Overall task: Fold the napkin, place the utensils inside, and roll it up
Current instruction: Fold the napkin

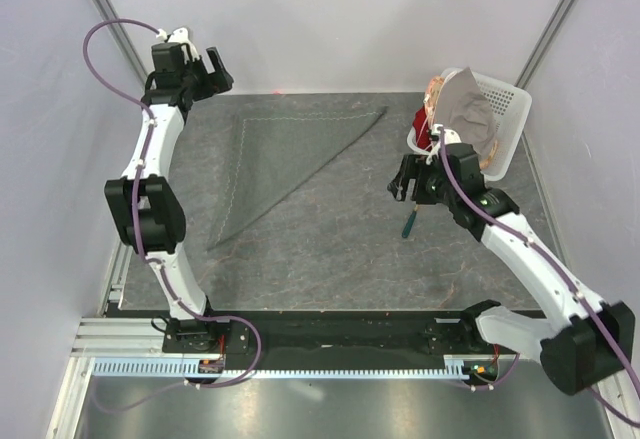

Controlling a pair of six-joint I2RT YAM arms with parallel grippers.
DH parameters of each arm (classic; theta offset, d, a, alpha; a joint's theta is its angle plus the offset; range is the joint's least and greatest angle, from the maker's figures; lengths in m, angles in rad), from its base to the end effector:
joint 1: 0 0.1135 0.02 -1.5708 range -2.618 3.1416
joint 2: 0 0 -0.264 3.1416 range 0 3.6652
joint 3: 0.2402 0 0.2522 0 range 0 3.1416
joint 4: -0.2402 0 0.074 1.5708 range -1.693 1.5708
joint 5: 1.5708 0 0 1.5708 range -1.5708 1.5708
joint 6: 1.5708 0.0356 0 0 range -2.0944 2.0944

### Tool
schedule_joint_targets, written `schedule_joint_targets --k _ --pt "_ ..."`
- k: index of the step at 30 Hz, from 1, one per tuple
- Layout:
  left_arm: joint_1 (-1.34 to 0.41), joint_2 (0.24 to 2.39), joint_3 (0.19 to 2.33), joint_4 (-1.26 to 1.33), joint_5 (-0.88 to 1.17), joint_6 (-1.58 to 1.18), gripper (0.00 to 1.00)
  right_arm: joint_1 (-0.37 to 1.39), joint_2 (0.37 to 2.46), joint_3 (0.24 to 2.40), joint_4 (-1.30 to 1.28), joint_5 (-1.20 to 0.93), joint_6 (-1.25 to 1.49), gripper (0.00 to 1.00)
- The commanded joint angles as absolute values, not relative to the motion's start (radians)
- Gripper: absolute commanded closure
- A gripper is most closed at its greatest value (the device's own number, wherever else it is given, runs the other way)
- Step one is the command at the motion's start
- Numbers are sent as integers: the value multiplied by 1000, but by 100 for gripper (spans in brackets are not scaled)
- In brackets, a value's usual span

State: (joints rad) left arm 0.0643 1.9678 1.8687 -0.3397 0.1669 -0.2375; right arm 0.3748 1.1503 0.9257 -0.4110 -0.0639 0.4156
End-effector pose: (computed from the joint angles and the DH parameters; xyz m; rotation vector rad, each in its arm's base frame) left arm 0.4699 0.0243 0.3461 -0.1967 2.0044 -0.2781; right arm 0.2342 0.0946 0.2934 0.0096 2.2523 0.5042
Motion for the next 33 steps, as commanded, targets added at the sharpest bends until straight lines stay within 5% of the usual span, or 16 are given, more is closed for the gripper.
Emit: schedule_joint_targets --k 1,11,18,25,33 --pt "63 1879 1792 -318 195 -221 0 370 1010 936 -440 -6 405 17" --pt "32 1663 1600 -265 204 -209 0 370 923 939 -511 55 371 14" --pt "28 1880 1715 -281 244 -215 4 370 1000 948 -492 67 360 13" --pt "26 2161 1903 -284 253 -198 30 364 1104 985 -471 91 365 13" --pt "28 2434 2182 -319 258 -210 44 360 1239 1006 -430 72 394 13"
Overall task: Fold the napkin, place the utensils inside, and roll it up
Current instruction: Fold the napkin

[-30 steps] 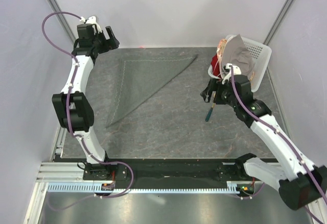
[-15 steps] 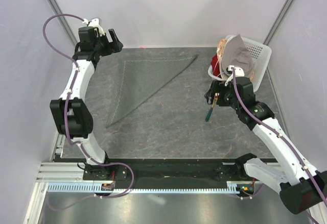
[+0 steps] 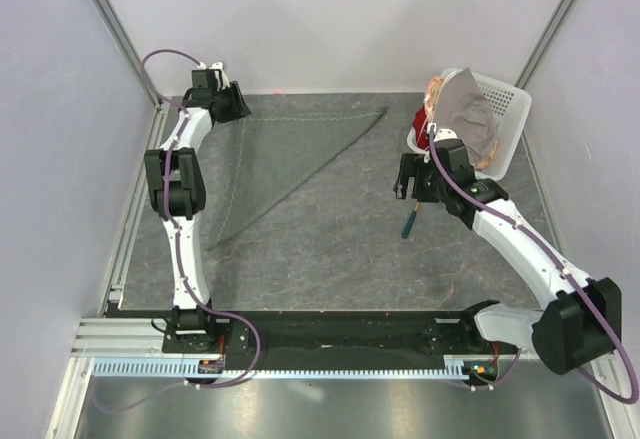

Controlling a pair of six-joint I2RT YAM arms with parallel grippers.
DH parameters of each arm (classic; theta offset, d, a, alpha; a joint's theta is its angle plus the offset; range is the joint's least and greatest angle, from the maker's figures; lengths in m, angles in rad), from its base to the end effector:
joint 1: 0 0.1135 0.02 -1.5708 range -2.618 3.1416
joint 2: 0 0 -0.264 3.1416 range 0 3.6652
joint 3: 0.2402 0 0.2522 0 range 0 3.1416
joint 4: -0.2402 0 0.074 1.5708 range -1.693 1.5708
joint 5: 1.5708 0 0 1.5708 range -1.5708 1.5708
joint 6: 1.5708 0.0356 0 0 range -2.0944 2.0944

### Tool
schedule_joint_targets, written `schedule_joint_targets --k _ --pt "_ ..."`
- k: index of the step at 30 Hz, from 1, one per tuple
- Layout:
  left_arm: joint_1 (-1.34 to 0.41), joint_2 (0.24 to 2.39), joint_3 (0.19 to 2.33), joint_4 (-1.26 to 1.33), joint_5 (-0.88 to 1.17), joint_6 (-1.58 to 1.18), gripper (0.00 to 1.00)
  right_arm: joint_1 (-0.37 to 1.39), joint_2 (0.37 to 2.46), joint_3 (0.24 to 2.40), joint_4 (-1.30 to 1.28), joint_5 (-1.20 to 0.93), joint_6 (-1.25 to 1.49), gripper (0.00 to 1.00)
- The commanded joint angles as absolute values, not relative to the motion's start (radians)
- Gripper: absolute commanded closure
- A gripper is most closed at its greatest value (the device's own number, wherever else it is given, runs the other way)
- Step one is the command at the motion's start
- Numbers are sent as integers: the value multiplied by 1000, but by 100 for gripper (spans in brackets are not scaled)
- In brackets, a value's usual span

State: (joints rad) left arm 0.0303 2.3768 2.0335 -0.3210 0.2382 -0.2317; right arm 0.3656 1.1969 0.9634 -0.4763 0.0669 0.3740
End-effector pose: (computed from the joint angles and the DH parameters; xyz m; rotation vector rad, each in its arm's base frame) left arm 0.5468 0.0082 0.2034 -0.1628 2.2334 -0.3756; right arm 0.2426 0.0903 0.2896 0.0450 2.2976 0.3097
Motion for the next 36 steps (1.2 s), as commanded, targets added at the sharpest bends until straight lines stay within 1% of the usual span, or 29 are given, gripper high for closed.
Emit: schedule_joint_targets --k 1,4,10,13,20,36 --pt "26 2453 2200 -322 258 -218 46 360 1252 1006 -426 69 400 13" --pt "26 2496 2235 -325 238 -225 47 360 1293 1012 -414 54 405 13" --pt "26 2519 2230 -325 195 -226 49 359 1331 1017 -394 35 413 13" --pt "26 2525 2226 -330 167 -230 52 359 1341 1014 -391 31 414 13" --pt "26 2546 2232 -330 152 -236 54 359 1316 1006 -390 34 416 13" --pt "26 2592 2309 -380 135 -238 55 357 1281 976 -393 32 430 13"
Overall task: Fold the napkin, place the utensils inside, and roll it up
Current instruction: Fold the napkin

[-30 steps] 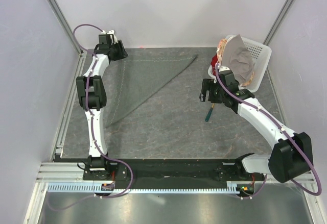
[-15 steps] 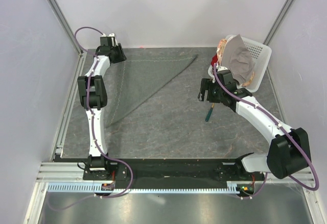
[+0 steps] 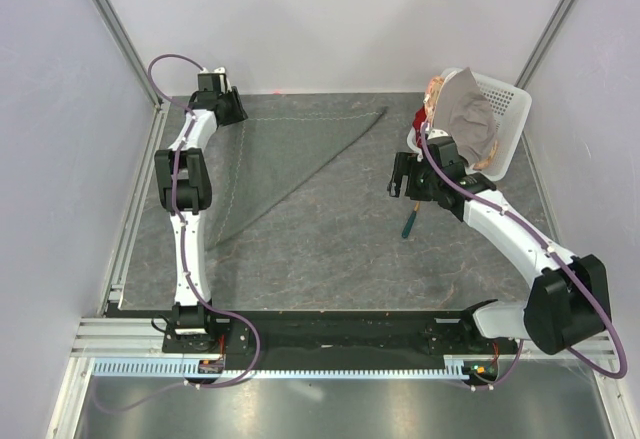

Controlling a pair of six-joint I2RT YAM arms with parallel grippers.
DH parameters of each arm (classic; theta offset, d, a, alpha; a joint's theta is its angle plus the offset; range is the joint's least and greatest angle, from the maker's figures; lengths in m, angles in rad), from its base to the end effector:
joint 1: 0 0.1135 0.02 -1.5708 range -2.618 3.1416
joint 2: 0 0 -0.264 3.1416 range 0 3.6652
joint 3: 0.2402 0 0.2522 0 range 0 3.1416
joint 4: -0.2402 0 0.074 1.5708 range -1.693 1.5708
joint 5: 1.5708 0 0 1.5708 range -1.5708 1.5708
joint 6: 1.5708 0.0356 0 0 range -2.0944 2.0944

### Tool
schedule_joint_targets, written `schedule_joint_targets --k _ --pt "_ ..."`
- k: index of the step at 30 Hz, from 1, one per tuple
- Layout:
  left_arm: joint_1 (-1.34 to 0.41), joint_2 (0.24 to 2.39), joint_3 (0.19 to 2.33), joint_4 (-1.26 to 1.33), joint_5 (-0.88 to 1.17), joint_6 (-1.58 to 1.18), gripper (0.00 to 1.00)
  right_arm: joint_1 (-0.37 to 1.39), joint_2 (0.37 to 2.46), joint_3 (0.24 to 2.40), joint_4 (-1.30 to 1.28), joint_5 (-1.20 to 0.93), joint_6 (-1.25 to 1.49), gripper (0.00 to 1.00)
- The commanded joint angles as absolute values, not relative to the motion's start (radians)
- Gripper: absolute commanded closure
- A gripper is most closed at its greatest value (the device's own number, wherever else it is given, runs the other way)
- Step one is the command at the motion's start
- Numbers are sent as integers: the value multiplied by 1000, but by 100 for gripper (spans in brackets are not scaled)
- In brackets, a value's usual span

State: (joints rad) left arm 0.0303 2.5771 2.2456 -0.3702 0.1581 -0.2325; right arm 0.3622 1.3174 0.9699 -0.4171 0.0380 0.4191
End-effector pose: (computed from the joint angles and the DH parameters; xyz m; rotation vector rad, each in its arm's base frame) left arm 0.5775 0.0119 0.1613 -0.2153 2.2679 -0.2861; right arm 0.2657 0.0992 0.2662 0.0863 2.3589 0.3418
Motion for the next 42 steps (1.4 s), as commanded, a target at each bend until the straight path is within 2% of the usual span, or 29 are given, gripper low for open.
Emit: schedule_joint_targets --k 1,8,18,21,22,25,28,33,35,42 --pt "28 2594 2315 -391 133 -241 55 357 1279 976 -393 32 430 13" --pt "25 2635 2393 -457 120 -248 59 357 1278 979 -393 29 431 13" --pt "17 2553 2321 -483 92 -222 58 356 1272 983 -387 11 436 13" --pt "14 2481 2280 -453 89 -236 36 357 1282 976 -379 2 437 13" --pt "12 2461 2267 -443 69 -236 25 357 1284 973 -377 3 436 13" --pt "-21 2363 2215 -413 5 -230 15 357 1292 966 -354 -23 428 13" --pt "-63 2235 2096 -349 -67 -251 11 357 1334 1002 -348 -43 414 13" --pt "-178 2012 1702 -154 -58 -385 10 359 1405 1049 -305 -113 425 13" --pt "-198 1979 1564 -85 -16 -442 10 359 1414 1049 -284 -130 436 13" --pt "-244 1908 1313 -12 80 -597 10 359 1393 1013 -272 -156 437 13"
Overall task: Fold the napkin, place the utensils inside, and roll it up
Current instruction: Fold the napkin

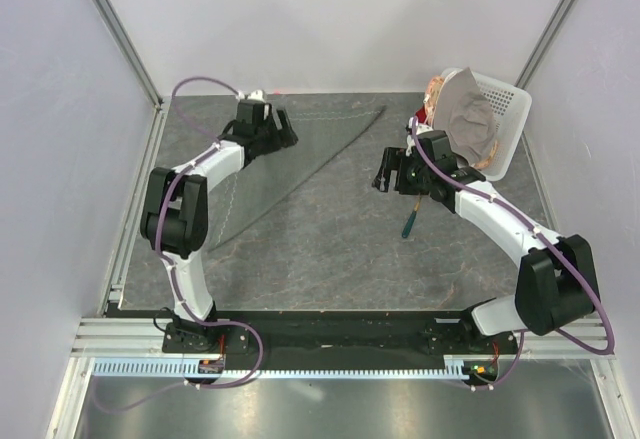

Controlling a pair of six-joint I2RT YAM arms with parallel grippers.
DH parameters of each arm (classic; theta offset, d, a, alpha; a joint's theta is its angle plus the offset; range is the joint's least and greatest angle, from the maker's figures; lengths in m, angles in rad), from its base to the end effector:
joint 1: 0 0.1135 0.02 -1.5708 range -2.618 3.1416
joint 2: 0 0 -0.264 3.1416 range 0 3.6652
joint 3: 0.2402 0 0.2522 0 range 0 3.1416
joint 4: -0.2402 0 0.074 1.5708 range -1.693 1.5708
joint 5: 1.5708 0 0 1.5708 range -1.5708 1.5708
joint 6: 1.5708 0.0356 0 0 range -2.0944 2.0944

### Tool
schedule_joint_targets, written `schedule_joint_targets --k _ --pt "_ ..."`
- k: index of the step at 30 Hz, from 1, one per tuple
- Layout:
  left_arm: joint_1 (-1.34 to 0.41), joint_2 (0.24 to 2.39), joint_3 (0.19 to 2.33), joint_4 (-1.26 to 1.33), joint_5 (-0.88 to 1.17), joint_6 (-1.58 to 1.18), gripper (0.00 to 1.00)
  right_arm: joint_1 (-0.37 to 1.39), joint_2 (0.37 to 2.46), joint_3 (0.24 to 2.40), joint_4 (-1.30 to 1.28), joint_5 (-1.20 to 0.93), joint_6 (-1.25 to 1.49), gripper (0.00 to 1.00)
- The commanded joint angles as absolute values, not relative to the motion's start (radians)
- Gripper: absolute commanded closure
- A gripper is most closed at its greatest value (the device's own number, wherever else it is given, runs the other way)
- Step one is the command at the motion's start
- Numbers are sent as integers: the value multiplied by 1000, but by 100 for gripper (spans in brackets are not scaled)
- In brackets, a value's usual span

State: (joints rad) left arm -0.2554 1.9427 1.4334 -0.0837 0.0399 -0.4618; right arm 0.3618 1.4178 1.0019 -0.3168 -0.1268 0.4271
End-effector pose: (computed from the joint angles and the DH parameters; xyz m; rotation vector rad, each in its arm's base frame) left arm 0.4350 -0.1150 0.2312 -0.2033 2.1895 -0.4516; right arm 0.2877 0.1137 0.2572 0.0104 2.3593 0.5419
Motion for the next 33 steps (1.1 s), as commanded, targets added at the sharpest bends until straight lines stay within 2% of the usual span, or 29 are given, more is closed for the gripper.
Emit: schedule_joint_targets --k 1,15,22,33 --pt "-245 1895 1289 -6 78 -606 10 359 1387 1008 -270 -158 439 13" --pt "-305 1663 835 91 20 -719 9 359 1289 907 -253 -189 452 13" --pt "-330 1430 600 91 5 -733 9 359 1243 877 -255 -204 465 13" --pt "-356 1220 445 9 -41 -721 8 359 1169 828 -287 -184 476 13"
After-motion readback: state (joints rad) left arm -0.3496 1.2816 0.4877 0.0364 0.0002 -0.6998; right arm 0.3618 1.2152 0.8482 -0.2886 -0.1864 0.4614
